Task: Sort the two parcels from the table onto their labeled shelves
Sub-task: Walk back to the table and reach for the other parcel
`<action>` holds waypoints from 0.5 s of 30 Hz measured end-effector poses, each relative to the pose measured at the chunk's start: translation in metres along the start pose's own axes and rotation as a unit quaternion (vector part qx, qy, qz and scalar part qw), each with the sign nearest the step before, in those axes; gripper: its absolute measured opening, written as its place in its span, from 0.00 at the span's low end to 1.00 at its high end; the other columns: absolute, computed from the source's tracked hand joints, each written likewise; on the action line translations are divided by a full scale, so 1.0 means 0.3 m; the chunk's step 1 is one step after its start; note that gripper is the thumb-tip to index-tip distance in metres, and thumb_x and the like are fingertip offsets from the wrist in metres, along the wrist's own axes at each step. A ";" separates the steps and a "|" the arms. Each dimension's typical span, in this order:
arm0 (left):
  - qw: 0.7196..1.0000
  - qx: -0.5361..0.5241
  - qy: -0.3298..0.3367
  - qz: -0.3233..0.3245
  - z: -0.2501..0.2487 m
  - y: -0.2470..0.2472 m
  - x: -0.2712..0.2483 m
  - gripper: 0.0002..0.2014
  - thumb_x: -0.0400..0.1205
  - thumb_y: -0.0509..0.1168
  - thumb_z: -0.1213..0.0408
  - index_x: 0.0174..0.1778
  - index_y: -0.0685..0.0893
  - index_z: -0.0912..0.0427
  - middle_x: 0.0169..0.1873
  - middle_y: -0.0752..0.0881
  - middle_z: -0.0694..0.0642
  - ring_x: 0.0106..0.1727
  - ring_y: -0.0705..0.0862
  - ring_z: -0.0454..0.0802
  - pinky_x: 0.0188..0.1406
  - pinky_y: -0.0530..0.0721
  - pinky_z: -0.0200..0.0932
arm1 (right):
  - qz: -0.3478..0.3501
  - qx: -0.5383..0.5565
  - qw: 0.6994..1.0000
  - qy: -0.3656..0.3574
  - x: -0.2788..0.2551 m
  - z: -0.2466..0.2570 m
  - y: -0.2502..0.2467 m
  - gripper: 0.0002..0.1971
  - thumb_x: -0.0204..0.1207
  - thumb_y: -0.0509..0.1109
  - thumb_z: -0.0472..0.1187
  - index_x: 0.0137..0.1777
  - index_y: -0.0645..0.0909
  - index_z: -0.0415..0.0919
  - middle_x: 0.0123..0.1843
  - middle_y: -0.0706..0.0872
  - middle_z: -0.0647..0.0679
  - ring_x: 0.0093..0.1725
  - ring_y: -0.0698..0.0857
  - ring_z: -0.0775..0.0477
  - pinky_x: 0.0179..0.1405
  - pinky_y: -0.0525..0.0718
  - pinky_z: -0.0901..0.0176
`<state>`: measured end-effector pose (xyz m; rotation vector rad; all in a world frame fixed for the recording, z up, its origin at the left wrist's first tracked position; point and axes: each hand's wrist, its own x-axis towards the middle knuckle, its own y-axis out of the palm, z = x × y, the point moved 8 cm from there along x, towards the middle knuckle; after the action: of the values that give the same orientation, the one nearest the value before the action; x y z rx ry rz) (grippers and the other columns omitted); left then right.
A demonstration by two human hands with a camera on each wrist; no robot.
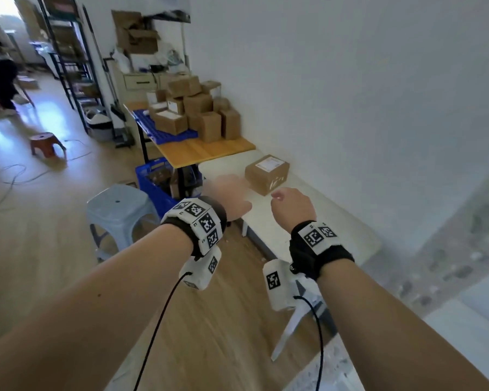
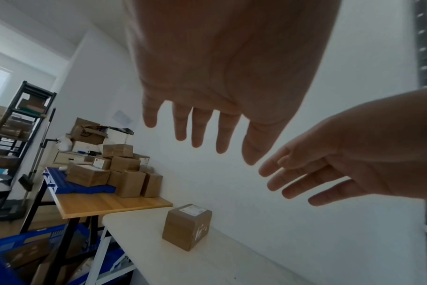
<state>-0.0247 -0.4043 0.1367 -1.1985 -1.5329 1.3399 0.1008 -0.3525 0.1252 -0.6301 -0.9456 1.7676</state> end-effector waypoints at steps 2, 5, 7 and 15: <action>1.000 -0.014 0.008 -0.005 0.039 -0.004 0.112 0.29 0.81 0.59 0.51 0.80 0.67 0.49 0.80 0.68 0.54 0.81 0.65 0.56 0.77 0.63 0.60 | 0.008 -0.001 1.000 0.012 0.120 0.008 0.029 0.21 0.79 0.55 0.38 0.70 0.80 0.46 0.73 0.80 0.45 0.71 0.79 0.41 0.66 0.74 0.55; 0.999 -0.024 0.029 -0.001 0.102 0.008 0.274 0.29 0.81 0.59 0.51 0.80 0.66 0.48 0.80 0.67 0.53 0.81 0.64 0.56 0.77 0.63 0.59 | 0.021 -0.008 0.999 0.034 0.274 0.010 0.090 0.22 0.79 0.56 0.38 0.70 0.80 0.46 0.73 0.81 0.46 0.71 0.79 0.42 0.66 0.75 0.55; 0.999 -0.034 0.040 0.008 0.153 0.020 0.393 0.29 0.81 0.58 0.52 0.80 0.66 0.48 0.81 0.66 0.53 0.81 0.63 0.56 0.78 0.62 0.59 | 0.020 -0.021 0.999 0.043 0.377 0.014 0.122 0.22 0.79 0.56 0.37 0.70 0.80 0.46 0.72 0.82 0.46 0.71 0.80 0.41 0.66 0.76 0.55; 0.991 -0.035 0.124 0.045 0.320 0.040 0.909 0.29 0.82 0.59 0.52 0.81 0.66 0.50 0.82 0.66 0.54 0.82 0.62 0.56 0.79 0.61 0.59 | -0.022 -0.102 0.989 0.100 0.810 0.028 0.177 0.18 0.79 0.57 0.33 0.65 0.82 0.40 0.66 0.86 0.41 0.64 0.84 0.38 0.60 0.80 0.53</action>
<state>-0.1878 -0.1681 0.0994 -1.4349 -1.3715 1.1529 -0.0234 -0.1400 0.0878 -0.8944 -0.9990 1.5473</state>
